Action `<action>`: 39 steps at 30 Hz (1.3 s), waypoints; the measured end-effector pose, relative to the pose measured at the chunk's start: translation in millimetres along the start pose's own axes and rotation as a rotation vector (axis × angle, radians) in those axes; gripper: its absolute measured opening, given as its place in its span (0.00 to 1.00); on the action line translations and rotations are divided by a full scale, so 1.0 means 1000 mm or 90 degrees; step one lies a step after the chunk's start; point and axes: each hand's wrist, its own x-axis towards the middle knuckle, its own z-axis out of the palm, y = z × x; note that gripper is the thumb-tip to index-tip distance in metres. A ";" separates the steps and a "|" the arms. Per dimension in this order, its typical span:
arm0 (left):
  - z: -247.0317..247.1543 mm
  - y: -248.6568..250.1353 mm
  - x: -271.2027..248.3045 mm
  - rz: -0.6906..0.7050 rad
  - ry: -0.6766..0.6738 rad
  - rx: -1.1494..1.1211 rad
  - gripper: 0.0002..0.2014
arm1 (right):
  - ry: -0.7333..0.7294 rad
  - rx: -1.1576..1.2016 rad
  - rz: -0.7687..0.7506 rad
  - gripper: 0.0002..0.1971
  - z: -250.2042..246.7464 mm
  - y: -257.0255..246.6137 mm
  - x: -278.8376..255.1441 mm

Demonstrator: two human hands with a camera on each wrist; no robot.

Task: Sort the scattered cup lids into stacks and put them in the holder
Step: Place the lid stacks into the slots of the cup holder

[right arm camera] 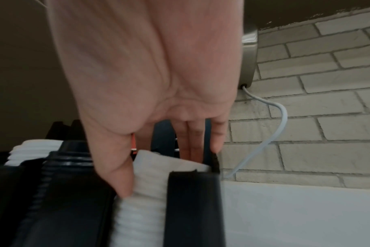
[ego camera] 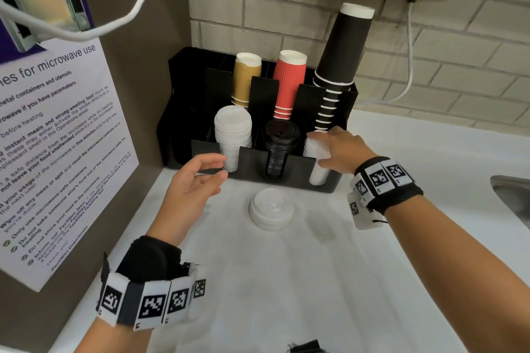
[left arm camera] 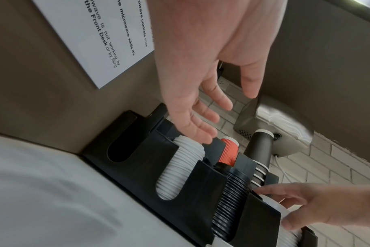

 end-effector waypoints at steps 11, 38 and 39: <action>0.003 -0.002 0.003 -0.002 0.004 -0.006 0.18 | 0.089 -0.173 0.019 0.33 0.037 -0.035 -0.013; 0.005 0.008 -0.007 -0.047 0.026 -0.011 0.11 | -0.250 0.080 -0.192 0.45 0.065 -0.091 -0.016; 0.004 0.008 -0.007 -0.047 0.027 -0.010 0.11 | -0.237 0.095 -0.189 0.44 0.064 -0.088 -0.015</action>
